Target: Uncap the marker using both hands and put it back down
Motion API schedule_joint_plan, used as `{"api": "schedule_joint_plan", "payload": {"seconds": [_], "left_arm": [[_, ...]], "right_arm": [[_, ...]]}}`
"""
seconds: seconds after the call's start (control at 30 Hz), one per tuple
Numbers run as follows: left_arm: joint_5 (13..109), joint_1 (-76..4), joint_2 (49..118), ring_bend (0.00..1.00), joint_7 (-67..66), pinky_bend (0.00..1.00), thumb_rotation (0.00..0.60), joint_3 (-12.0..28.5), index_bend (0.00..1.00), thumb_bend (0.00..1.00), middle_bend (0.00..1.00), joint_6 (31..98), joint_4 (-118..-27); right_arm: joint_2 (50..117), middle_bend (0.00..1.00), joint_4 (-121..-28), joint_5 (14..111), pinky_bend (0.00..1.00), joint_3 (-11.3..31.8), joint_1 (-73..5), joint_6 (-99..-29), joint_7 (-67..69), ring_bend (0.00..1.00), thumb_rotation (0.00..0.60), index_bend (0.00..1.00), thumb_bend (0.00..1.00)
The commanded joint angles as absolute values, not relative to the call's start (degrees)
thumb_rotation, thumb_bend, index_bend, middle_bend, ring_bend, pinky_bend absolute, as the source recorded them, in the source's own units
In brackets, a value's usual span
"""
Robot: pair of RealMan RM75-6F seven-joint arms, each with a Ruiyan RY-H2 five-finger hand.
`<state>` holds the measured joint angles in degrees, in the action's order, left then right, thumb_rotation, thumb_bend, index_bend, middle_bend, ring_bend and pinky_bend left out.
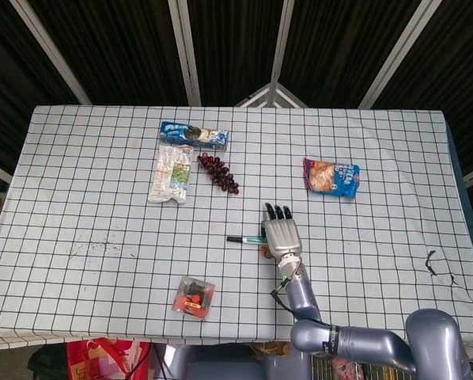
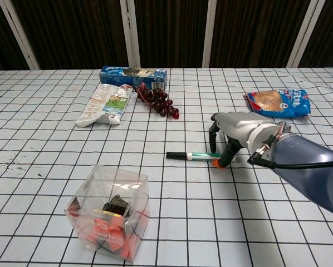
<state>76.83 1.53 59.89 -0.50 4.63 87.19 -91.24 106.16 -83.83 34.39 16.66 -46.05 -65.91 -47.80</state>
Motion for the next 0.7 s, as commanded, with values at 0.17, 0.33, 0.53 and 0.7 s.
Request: {"api": "schedule_joint_plan", "payload": {"seconds": [0.17,0.33,0.53,0.7], "left_arm": [[76.64,1.07,60.22,0.0,-1.97,0.0,0.6,4.72,0.01,0.49,0.0,86.71,-92.02],[76.61,0.83,60.36,0.0,-3.14,0.0,0.6,4.73,0.01,0.49,0.0,86.57,-92.66],[76.65,0.78,60.3,0.0,-4.13,0.0,0.6,4.72,0.01,0.49,0.0,86.75,-93.54],[76.77,0.77,60.35,0.0,-4.73,0.0,0.6,4.64,0.01,0.49,0.0,86.89,-94.0]], "right_arm": [[105.54,0.0,-83.32,34.33,0.0,16.3,-45.89,-65.3,-46.85,0.02,0.6,0.54,0.35],[105.06,0.0,-83.11,34.09,0.0,15.89,-45.66,-64.82,-46.1,0.02,0.6,0.54,0.36],[104.64,0.0,-82.91,34.28,0.0,15.44,-45.43,-64.27,-45.0,0.02,0.6,0.56,0.36],[104.42,0.0,-83.0,35.33,0.0,15.16,-45.38,-64.0,-43.9,0.02,0.6,0.62,0.4]]}}
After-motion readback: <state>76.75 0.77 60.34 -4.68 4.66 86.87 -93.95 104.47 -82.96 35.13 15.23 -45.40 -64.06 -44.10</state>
